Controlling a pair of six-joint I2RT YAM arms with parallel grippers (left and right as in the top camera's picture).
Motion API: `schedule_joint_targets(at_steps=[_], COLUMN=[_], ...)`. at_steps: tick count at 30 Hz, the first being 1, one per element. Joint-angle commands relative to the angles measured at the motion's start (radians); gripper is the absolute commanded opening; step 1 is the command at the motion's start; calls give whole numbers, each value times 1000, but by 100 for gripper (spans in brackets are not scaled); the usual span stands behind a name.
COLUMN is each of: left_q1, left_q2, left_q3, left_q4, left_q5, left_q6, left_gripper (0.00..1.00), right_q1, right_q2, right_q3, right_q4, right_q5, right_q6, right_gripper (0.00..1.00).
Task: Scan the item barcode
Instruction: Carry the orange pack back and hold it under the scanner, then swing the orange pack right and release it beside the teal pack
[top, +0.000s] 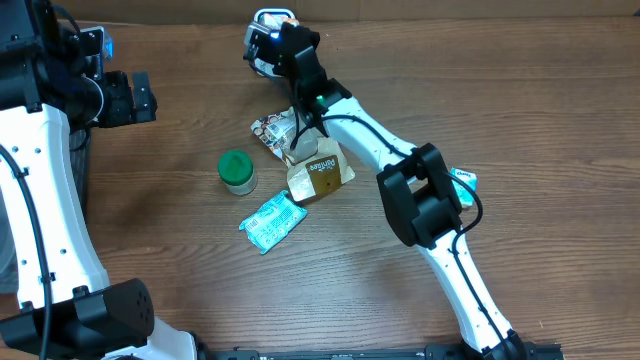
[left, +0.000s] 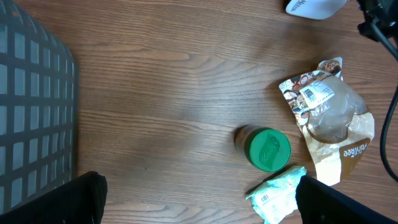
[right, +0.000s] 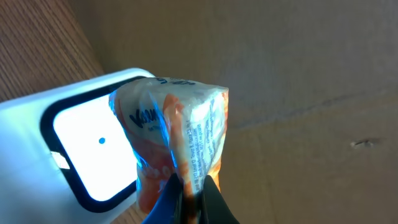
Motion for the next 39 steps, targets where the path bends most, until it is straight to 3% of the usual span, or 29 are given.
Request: schedule_joint_targets(at_steps=[1,8,16,19,24,26,33,39], left_q1=[1,1,1,1,1,1,1,1], left_q2=[1,1,1,1,1,1,1,1], left_q3=[-5,-5,-5,-5,-5,-5,-5,-5], left_q4=[1,1,1,1,1,1,1,1], left_q5=[11,11,11,11,11,11,11,11], left_q6=[22,22,22,22,22,22,22,22], left_gripper=[99,100,100,100,100,99,100,100], right_q1=[-10,-6,0,0,-47,-79,-224,-302], right_q2=[-13,-14,-146,-258,-494,-575,-724,-705], right_q3=[5,5,5,5,5,5,5,-76], right_q4=[8,6,-97,-256,-634,-786,-1294,-1512], right_q5=[-40,-39,-81,-159,-260,-327,-488,-488], right_q6=[3,23,430,633,1100,1184,1275,1292], right_gripper=[4,4,4,4,4,4,4,4])
